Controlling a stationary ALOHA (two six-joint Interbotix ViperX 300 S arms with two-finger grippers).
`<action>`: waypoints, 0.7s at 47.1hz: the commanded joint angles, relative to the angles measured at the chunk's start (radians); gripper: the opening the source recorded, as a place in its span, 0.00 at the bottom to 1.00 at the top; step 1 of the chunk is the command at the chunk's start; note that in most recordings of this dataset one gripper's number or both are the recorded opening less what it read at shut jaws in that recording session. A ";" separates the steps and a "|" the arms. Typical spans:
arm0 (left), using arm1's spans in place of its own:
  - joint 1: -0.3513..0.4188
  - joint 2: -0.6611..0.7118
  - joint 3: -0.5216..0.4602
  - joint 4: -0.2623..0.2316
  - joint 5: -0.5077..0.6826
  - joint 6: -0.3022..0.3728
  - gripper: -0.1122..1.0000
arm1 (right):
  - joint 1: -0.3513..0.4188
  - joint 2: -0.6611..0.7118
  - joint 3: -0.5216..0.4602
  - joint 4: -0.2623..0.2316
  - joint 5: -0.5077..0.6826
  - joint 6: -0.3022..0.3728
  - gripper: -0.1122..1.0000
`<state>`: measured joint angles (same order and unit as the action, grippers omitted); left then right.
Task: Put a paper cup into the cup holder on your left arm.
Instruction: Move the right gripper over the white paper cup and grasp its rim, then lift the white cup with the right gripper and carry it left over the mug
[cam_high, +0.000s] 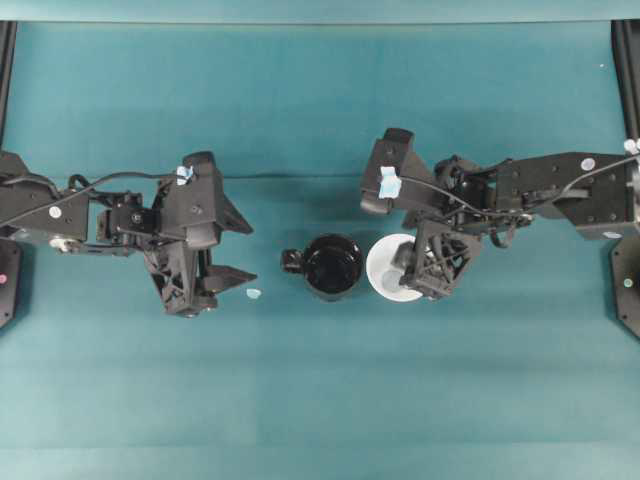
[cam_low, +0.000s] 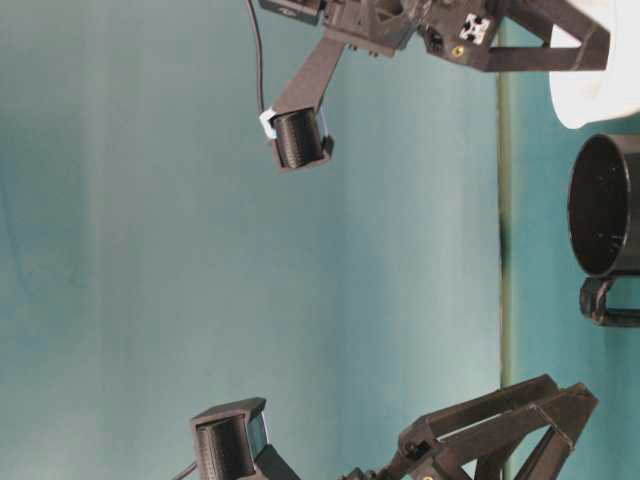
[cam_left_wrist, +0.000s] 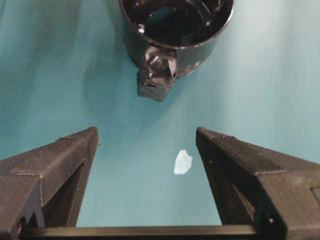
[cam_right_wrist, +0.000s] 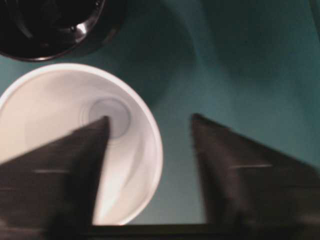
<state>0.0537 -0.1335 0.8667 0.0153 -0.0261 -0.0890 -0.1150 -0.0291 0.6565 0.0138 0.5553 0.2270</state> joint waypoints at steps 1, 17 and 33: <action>-0.003 -0.008 -0.014 0.000 -0.005 -0.002 0.88 | 0.005 -0.006 -0.021 0.002 0.005 0.003 0.54; -0.003 -0.008 -0.014 0.002 -0.005 -0.003 0.88 | 0.012 -0.017 -0.026 0.006 0.043 0.002 0.04; -0.002 -0.008 -0.014 0.002 -0.005 -0.006 0.88 | 0.011 -0.023 -0.025 0.021 0.069 0.002 0.04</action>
<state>0.0522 -0.1335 0.8667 0.0153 -0.0261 -0.0936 -0.1074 -0.0307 0.6458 0.0307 0.6105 0.2270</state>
